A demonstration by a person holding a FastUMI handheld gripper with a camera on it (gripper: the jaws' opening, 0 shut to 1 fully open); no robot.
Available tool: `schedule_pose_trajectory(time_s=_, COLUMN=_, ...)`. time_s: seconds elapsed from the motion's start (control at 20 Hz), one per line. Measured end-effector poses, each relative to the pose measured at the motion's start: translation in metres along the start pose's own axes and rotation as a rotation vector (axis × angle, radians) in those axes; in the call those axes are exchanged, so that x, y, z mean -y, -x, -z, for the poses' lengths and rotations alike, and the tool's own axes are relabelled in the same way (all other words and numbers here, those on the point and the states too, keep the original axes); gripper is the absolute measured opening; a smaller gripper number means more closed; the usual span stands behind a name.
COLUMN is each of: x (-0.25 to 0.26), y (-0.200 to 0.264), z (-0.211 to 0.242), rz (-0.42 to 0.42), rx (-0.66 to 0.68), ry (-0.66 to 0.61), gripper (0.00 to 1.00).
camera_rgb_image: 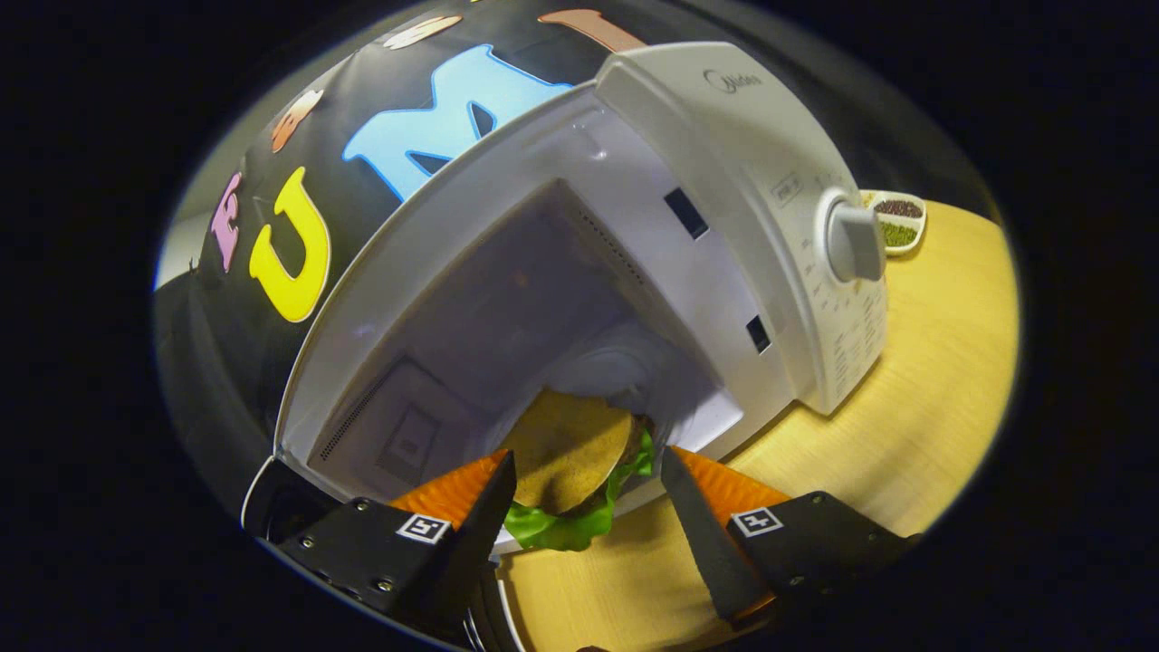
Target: Open the microwave, put the food inside, and close the microwave door.
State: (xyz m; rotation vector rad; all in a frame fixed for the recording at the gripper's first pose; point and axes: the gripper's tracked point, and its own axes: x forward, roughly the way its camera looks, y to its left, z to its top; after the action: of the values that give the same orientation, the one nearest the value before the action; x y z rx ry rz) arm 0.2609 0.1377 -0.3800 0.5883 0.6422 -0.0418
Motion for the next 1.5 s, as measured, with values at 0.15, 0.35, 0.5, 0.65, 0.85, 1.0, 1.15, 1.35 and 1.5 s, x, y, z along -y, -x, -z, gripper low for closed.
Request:
schedule_pose_trajectory(time_s=0.15, x=-0.002, y=0.03, z=-0.011, rz=0.002, rx=0.02, ry=0.075, gripper=0.97)
schedule_pose_trajectory(time_s=0.35, x=-0.015, y=0.095, z=-0.01, rz=-0.03, rx=0.039, ry=0.183, gripper=0.97)
schedule_pose_trajectory(time_s=0.5, x=-0.028, y=0.148, z=-0.005, rz=-0.058, rx=0.056, ry=0.237, gripper=0.97)
schedule_pose_trajectory(time_s=0.65, x=-0.036, y=0.193, z=0.005, rz=-0.073, rx=0.052, ry=0.259, gripper=0.97)
schedule_pose_trajectory(time_s=0.85, x=-0.052, y=0.243, z=0.021, rz=-0.11, rx=0.059, ry=0.311, gripper=0.97)
schedule_pose_trajectory(time_s=1.0, x=-0.071, y=0.275, z=0.034, rz=-0.145, rx=0.085, ry=0.367, gripper=0.97)
schedule_pose_trajectory(time_s=1.15, x=-0.091, y=0.302, z=0.047, rz=-0.19, rx=0.106, ry=0.424, gripper=0.97)
schedule_pose_trajectory(time_s=1.35, x=-0.123, y=0.334, z=0.064, rz=-0.248, rx=0.132, ry=0.484, gripper=0.97)
schedule_pose_trajectory(time_s=1.5, x=-0.154, y=0.354, z=0.075, rz=-0.311, rx=0.157, ry=0.542, gripper=0.97)
